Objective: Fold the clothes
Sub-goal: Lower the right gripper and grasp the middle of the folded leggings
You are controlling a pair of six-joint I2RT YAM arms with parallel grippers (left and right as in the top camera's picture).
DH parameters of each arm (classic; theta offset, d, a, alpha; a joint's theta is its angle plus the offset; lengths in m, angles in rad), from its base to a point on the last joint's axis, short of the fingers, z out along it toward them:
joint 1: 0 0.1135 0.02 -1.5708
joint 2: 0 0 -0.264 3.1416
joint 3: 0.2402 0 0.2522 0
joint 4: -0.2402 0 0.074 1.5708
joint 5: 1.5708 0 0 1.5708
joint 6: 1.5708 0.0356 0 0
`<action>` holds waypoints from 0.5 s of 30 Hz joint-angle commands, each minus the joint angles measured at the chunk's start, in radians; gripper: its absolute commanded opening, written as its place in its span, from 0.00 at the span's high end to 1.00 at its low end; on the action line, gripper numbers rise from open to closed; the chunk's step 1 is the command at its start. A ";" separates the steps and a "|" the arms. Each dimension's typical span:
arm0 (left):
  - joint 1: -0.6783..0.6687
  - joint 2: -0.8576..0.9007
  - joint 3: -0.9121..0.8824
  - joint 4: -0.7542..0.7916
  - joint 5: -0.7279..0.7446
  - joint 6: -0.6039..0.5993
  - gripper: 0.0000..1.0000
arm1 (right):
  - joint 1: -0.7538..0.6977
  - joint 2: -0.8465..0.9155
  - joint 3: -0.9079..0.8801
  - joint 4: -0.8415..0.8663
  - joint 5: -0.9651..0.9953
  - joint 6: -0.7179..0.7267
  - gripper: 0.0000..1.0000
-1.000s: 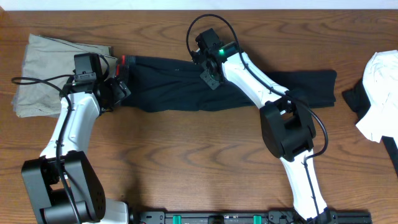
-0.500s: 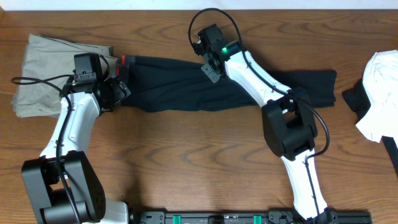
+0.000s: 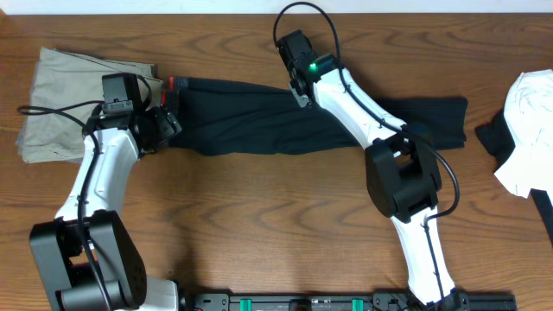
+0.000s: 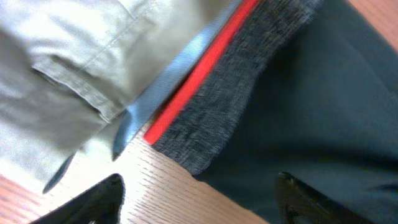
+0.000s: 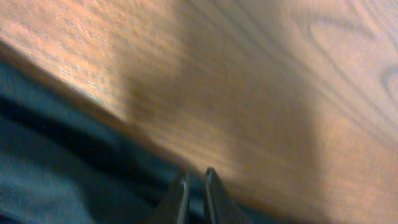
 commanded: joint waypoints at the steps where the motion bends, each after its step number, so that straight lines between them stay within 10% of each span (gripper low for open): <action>1: -0.027 -0.074 0.002 0.009 0.083 0.075 0.45 | -0.006 -0.075 0.102 -0.107 -0.163 0.101 0.93; 5: -0.087 -0.078 0.002 0.015 0.095 0.074 0.79 | -0.006 -0.118 0.134 -0.271 -0.442 0.087 0.94; 15: -0.163 0.077 0.002 0.130 0.095 0.074 0.81 | -0.003 -0.059 0.096 -0.353 -0.585 0.087 0.96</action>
